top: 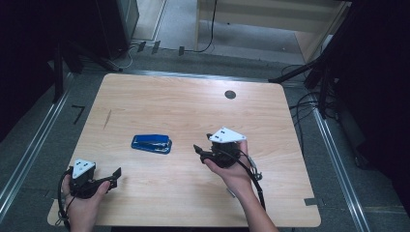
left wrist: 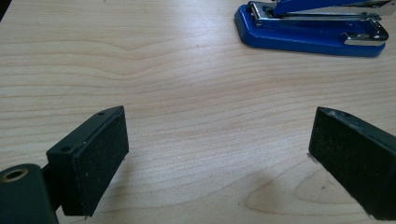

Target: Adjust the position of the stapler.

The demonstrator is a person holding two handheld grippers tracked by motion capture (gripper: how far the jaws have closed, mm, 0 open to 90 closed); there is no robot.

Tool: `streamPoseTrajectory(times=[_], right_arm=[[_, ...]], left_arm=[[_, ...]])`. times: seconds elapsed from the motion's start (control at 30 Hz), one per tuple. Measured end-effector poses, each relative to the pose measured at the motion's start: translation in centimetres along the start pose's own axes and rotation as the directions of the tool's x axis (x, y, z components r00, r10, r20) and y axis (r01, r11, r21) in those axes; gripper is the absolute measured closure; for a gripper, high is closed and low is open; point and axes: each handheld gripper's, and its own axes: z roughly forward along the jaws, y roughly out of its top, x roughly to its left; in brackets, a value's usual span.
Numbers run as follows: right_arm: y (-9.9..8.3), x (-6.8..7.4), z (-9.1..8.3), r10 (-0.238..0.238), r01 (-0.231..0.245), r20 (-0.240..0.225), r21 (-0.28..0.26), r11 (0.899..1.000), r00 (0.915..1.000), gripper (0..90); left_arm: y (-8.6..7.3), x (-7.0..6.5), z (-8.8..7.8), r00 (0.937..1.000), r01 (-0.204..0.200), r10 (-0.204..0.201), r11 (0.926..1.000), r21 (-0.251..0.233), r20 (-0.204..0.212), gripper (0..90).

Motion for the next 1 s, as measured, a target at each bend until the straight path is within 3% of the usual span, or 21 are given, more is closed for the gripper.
streamPoseTrajectory(times=[0.2,0.47,0.73,1.0], right_arm=[[1.0,0.8,2.2,-0.034,0.034,-0.035,0.013,0.999,0.9988,41.4],[1.9,1.6,4.8,-0.035,0.037,-0.058,0.034,0.999,0.9977,44.1],[2.1,2.7,7.6,-0.061,0.067,-0.084,0.073,0.995,0.9946,50.1],[2.5,3.7,10.0,-0.093,0.107,-0.12,0.116,0.987,0.9885,49.8]], left_arm=[[0.0,0.0,0.0,0.9999,0.012,-0.012,0.9999,0.0,0.001,5.5],[0.0,0.1,0.1,0.9999,0.013,-0.013,0.9999,0.005,0.005,5.8],[0.0,0.1,0.1,0.9998,0.017,-0.017,0.9998,0.006,0.006,6.1],[0.0,0.2,0.1,0.9998,0.019,-0.019,0.9998,0.005,0.007,6.3]])
